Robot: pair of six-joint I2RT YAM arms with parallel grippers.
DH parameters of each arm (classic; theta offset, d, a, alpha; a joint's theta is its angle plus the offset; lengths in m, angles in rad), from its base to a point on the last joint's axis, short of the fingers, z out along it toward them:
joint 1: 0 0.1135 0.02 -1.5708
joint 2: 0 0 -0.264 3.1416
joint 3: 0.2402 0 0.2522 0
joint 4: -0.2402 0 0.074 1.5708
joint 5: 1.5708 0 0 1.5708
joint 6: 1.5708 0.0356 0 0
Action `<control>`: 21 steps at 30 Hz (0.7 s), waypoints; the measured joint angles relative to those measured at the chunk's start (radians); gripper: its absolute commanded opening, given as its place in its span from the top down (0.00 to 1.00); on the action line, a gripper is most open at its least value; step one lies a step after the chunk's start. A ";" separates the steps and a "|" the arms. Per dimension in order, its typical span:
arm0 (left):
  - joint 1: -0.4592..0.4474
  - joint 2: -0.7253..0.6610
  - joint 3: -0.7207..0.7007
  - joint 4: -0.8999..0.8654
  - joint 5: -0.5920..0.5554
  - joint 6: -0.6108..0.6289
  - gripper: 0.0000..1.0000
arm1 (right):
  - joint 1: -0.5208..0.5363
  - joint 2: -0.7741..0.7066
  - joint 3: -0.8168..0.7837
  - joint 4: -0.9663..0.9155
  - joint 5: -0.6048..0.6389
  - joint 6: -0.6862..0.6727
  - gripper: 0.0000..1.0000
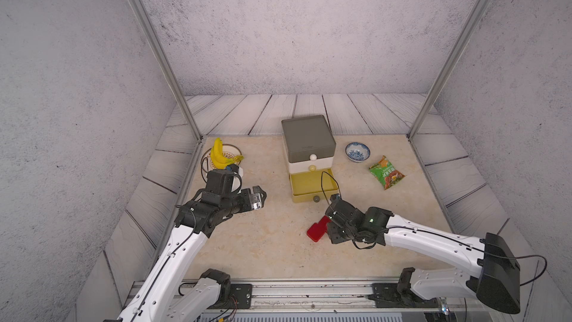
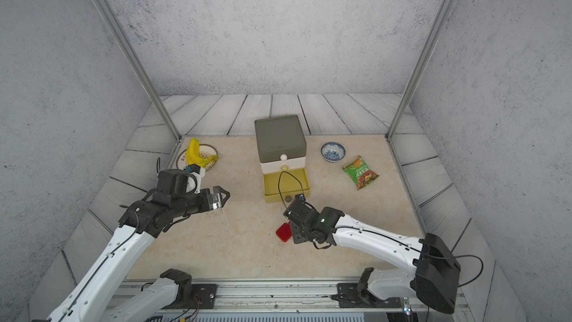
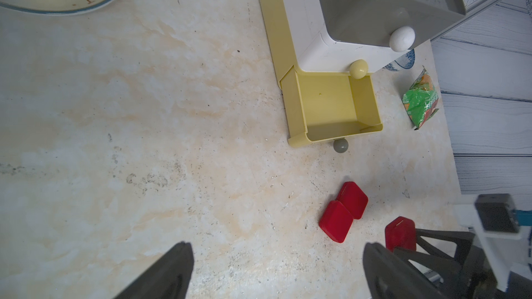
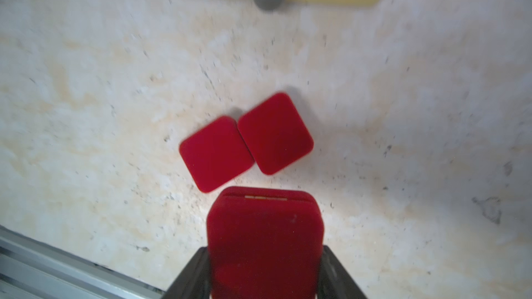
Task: Place the brooch boxes into the drawer by color
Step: Pick up the brooch box from the center of the board, then place the brooch box in the drawer.
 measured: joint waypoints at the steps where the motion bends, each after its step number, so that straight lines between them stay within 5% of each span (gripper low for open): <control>1: 0.000 -0.004 0.000 0.000 0.000 0.000 0.02 | -0.007 0.006 0.021 0.005 0.009 -0.022 0.58; 21: 0.000 -0.027 0.003 -0.031 -0.030 0.006 0.02 | -0.169 0.646 0.568 0.193 -0.049 -0.346 0.61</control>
